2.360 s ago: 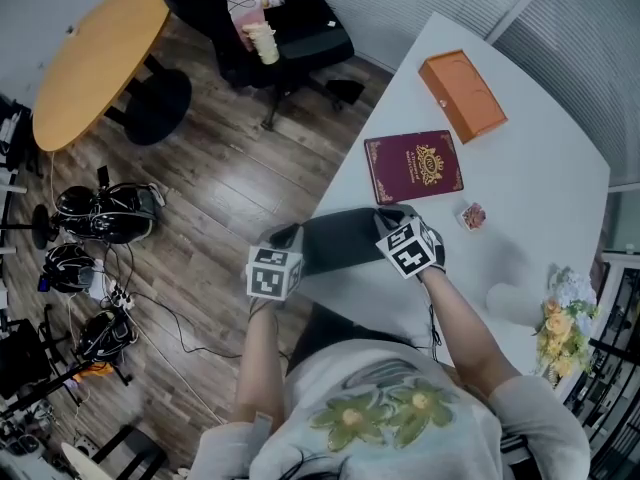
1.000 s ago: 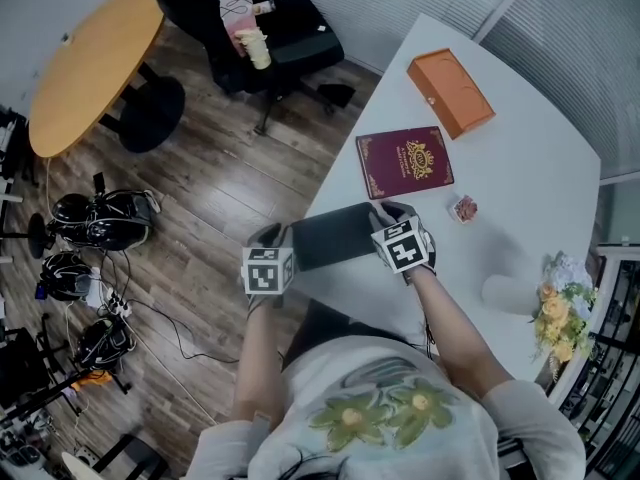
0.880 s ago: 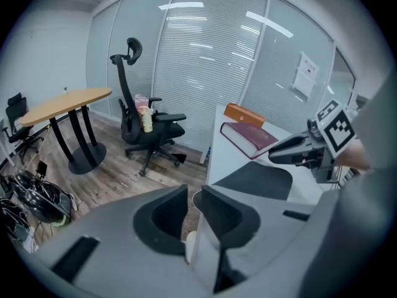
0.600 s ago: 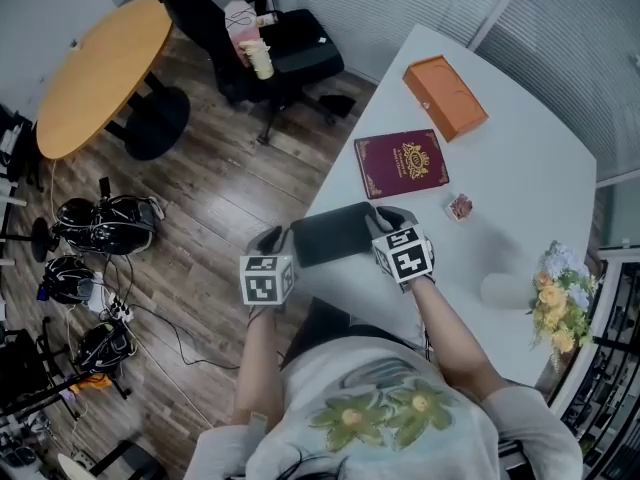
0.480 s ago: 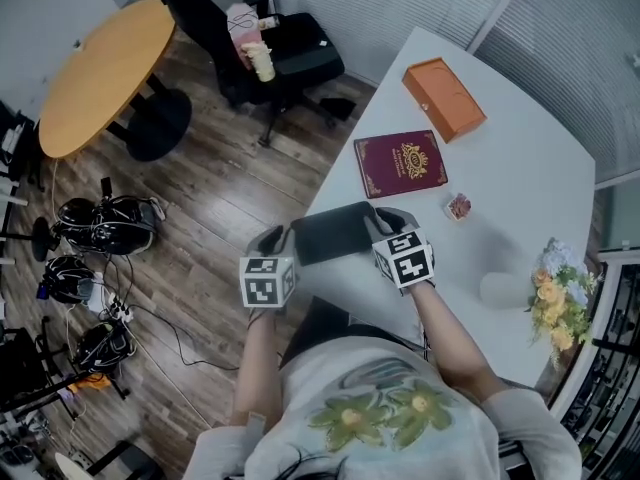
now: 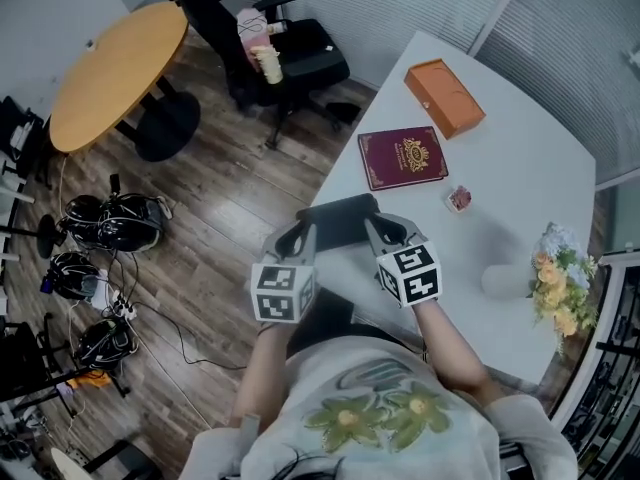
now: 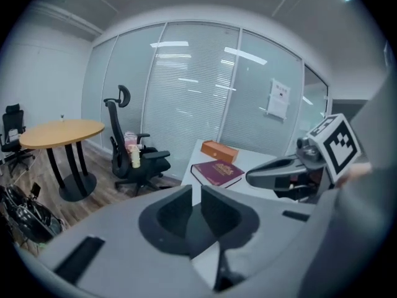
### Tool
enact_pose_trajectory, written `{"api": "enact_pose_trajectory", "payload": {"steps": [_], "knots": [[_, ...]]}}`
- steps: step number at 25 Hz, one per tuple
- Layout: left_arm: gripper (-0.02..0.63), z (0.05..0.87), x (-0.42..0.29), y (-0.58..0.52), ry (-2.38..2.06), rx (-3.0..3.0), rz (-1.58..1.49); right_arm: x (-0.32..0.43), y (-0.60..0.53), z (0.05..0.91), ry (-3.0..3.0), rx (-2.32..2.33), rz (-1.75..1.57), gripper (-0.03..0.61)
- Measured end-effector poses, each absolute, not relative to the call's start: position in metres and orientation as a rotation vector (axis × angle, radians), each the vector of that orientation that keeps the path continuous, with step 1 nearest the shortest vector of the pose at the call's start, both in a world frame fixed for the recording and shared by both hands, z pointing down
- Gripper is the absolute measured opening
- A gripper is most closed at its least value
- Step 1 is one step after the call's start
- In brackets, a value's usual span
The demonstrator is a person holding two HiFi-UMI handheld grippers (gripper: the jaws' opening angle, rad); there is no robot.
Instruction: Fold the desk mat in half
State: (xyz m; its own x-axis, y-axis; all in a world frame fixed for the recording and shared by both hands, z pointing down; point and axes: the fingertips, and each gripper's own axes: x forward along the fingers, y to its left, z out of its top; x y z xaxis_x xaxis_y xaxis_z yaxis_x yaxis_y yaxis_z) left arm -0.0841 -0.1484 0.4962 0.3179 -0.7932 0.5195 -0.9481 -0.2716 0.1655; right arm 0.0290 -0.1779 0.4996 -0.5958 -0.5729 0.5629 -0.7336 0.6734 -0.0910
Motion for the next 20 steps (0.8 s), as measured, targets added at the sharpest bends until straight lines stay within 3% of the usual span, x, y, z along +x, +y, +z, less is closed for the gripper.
{"api": "enact_pose_trajectory", "payload": {"steps": [9, 20], "knots": [[0.006, 0.470, -0.062, -0.123, -1.544, 2.250, 0.505, 0.033, -0.149, 0.463, -2.472, 1.111, 0.371, 0.018], [0.005, 0.444, -0.035, -0.092, -1.498, 2.349, 0.440, 0.030, -0.107, 0.432, -2.552, 1.105, 0.330, 0.017]]}}
